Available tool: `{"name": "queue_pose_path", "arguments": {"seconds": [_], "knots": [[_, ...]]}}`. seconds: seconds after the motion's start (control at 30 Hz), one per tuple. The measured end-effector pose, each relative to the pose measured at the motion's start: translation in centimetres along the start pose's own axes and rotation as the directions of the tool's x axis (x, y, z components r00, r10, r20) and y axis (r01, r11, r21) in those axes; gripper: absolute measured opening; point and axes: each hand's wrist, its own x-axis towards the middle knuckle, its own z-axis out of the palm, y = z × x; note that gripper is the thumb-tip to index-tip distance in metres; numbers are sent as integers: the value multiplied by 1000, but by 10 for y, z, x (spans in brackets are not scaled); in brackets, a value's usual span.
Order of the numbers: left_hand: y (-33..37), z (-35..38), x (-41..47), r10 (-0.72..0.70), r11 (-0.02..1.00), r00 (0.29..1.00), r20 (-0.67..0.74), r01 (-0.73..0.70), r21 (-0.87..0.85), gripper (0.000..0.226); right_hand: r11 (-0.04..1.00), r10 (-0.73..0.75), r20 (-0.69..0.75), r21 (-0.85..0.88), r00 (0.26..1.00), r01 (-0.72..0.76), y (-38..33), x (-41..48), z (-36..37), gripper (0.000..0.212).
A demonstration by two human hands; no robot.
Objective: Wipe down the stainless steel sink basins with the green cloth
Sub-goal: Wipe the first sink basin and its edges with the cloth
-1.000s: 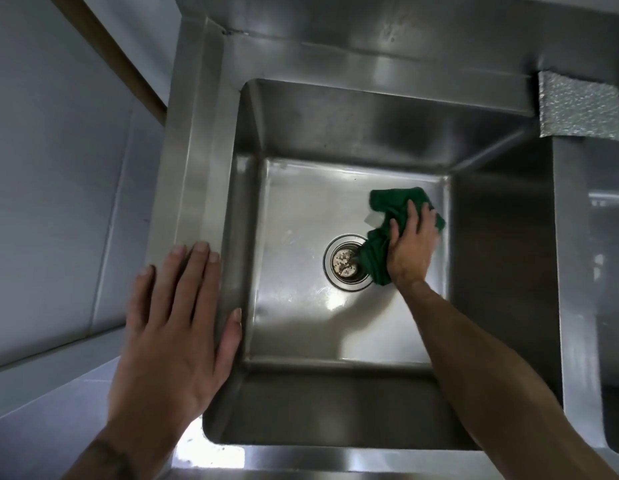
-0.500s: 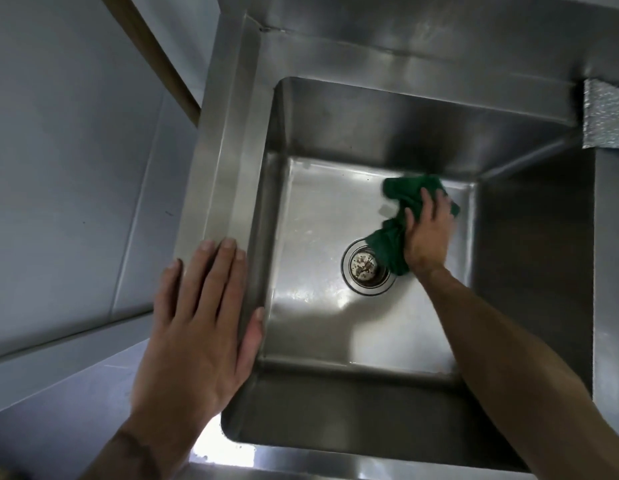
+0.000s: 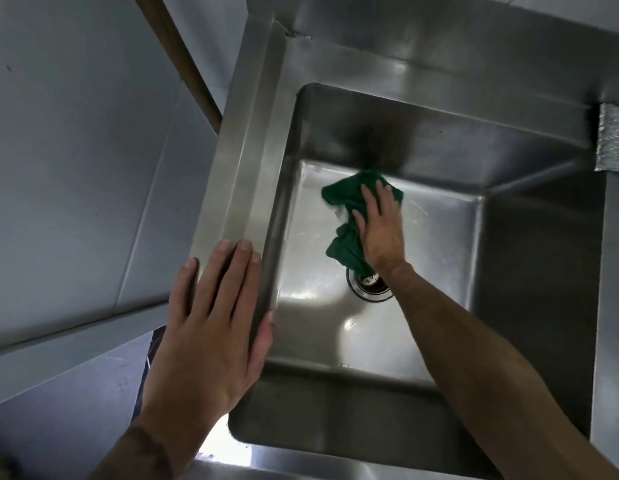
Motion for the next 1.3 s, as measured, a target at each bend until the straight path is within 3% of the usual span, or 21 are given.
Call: {"name": "queue_pose_path", "arguments": {"seconds": [0.1,0.17,0.3,0.47,0.57,0.63,0.67,0.73,0.83,1.0,1.13,1.3], "knots": [[1,0,1,-2,1000,1000,5,2,-5,67,963,268,-88,9,959,-268,66,-21,-31,56],[1,0,2,-6,1000,1000,4,6,-11,67,927,372,-132,8,919,-375,91,-33,-44,62],[1,0,2,-6,1000,1000,5,6,-21,67,860,509,-174,50,843,-508,58,-26,-33,59],[1,0,1,-6,1000,1000,12,6,-4,67,962,273,-104,45,956,-269,-30,0,10,54],[0,0,1,-4,1000,1000,16,4,4,67,999,24,4,32,1000,-25,-21,2,6,63],[1,-1,1,-11,1000,1000,12,12,-5,67,998,-66,37,-17,997,67,12,-5,-10,65],[1,0,1,-10,1000,1000,10,10,-6,67,999,-32,15,-18,999,32,27,-11,-17,64],[1,1,1,-2,1000,1000,8,2,-3,67,984,174,-97,50,980,-170,37,-19,-19,60],[0,1,0,-7,1000,1000,3,7,-1,67,888,452,-181,185,874,-421,-2,-12,-3,52],[1,2,1,-10,1000,1000,6,10,-5,66,937,267,-146,269,953,-221,-71,3,26,45],[0,-1,1,-2,1000,1000,30,3,-10,67,827,278,-29,515,960,-224,-136,19,34,44],[-1,-1,2,0,1000,999,51,1,-14,68,468,440,152,803,885,-370,-179,23,17,43]]}}
